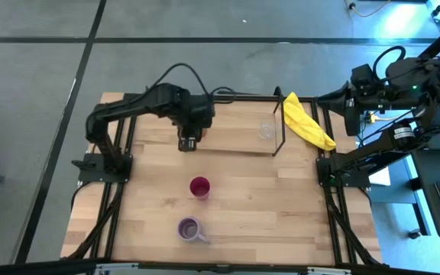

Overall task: Stack small to large cups/mugs on shelf
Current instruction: Put the pink cup on the shelf

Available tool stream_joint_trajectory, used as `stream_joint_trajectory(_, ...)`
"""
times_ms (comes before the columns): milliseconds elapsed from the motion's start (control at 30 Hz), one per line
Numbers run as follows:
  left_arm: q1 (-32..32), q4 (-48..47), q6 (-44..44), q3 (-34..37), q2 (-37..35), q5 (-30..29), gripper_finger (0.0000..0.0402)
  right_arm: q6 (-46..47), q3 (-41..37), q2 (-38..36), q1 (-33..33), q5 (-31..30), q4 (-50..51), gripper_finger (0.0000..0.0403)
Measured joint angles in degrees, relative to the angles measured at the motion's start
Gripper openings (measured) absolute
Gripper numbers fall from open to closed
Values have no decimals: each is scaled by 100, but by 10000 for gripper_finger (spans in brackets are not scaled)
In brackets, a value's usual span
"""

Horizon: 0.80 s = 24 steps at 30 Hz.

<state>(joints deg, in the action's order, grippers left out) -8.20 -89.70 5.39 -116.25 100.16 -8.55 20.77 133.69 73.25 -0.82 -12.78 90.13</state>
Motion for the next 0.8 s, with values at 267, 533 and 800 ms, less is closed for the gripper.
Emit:
stream_joint_trajectory(267,871,-10,-2591,2,-511,-380,74,-355,0,-70,-2,484,-6,74)
stream_joint_trajectory(533,1956,-26,-4994,517,-650,-720,74,-464,0,-75,-2,501,-13,74)
stream_joint_trajectory(800,2612,-31,-6934,1660,-644,-711,74,-302,1,-63,-2,501,-63,74)
